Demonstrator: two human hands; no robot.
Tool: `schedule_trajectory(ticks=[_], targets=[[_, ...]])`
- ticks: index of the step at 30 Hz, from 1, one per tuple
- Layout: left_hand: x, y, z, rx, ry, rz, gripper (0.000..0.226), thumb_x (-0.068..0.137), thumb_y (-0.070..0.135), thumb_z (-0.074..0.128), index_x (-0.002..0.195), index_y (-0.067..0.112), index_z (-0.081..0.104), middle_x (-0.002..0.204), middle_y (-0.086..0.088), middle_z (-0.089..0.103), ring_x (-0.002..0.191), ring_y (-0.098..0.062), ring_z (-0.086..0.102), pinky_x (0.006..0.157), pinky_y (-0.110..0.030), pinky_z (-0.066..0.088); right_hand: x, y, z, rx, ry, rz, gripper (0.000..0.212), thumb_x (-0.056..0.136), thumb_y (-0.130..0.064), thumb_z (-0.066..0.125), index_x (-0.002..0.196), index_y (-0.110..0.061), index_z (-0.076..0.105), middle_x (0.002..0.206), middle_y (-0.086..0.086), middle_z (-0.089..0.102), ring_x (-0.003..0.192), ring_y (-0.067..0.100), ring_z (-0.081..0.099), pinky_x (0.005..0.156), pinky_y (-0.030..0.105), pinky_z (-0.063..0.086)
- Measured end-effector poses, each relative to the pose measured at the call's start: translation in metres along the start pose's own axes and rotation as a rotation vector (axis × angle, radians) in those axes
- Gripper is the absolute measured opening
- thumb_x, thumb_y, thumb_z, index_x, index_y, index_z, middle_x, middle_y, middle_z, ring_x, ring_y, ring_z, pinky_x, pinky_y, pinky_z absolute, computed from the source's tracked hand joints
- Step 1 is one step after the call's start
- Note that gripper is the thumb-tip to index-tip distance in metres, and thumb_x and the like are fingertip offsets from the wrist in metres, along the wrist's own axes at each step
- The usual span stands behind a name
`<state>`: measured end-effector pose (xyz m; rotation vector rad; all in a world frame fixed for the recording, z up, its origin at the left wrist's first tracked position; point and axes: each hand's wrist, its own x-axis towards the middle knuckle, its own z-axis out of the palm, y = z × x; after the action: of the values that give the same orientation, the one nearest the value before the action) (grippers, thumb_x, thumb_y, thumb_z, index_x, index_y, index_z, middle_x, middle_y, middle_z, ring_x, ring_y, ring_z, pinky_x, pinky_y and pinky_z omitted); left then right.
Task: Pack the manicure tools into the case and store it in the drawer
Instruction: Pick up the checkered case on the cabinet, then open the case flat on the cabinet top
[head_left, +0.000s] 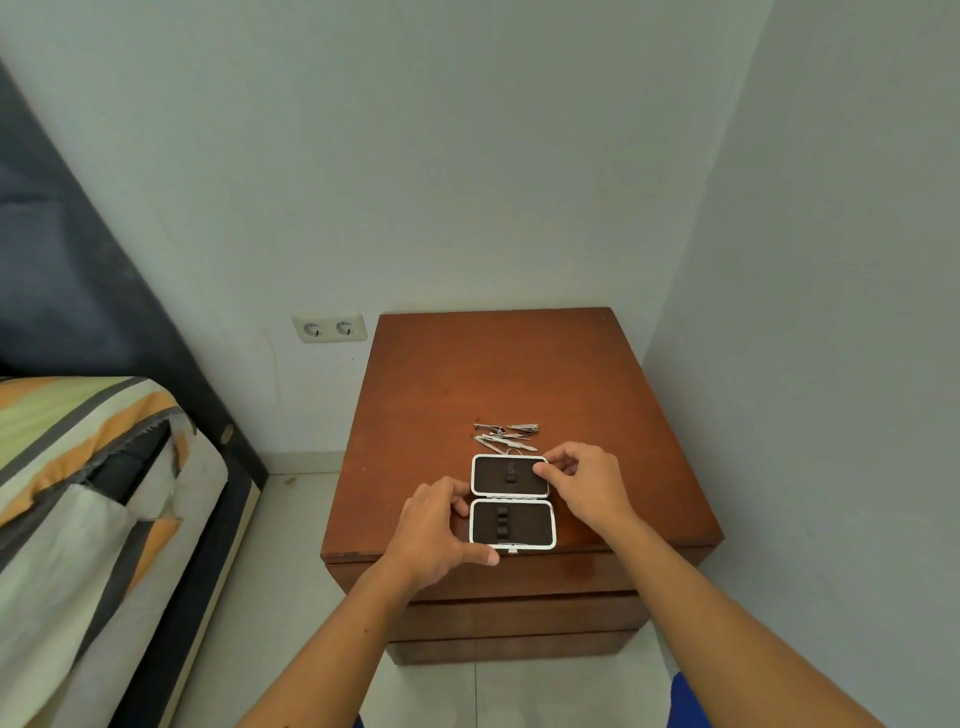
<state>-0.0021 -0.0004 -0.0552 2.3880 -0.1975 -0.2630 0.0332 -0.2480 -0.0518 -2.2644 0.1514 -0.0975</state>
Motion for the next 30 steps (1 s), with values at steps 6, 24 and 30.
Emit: schedule_trajectory(ticks=[6, 24, 30], targets=[[-0.005, 0.003, 0.002, 0.126, 0.019, 0.024, 0.091, 0.050, 0.053, 0.102, 0.124, 0.035, 0.053, 0.103, 0.017, 0.052, 0.098, -0.008, 0.045, 0.077, -0.027, 0.040, -0.007, -0.002, 0.005, -0.035, 0.004, 0.005, 0.019, 0.088, -0.032, 0.081, 0.103, -0.021, 0.079, 0.087, -0.010, 0.068, 0.075, 0.005, 0.061, 0.067, 0.014, 0.043], [0.055, 0.021, -0.017, 0.118, 0.112, -0.115, 0.015, 0.099, 0.050, 0.068, 0.112, 0.045, 0.074, 0.100, 0.023, 0.067, 0.105, -0.006, 0.062, 0.080, -0.030, 0.049, -0.081, 0.007, 0.009, -0.125, 0.074, 0.049, 0.018, 0.083, -0.039, 0.081, 0.076, -0.032, 0.067, 0.066, -0.011, 0.064, 0.075, 0.012, 0.062, 0.070, 0.033, 0.052], [0.044, 0.013, -0.017, 0.047, 0.104, -0.110, 0.006, 0.091, 0.035, 0.076, 0.089, 0.034, 0.070, 0.077, 0.016, 0.075, 0.077, -0.007, 0.071, 0.076, -0.034, 0.059, -0.074, 0.012, 0.002, -0.124, 0.065, 0.063, 0.017, 0.087, -0.033, 0.078, 0.074, -0.026, 0.071, 0.065, -0.010, 0.067, 0.069, 0.006, 0.064, 0.064, 0.027, 0.050]])
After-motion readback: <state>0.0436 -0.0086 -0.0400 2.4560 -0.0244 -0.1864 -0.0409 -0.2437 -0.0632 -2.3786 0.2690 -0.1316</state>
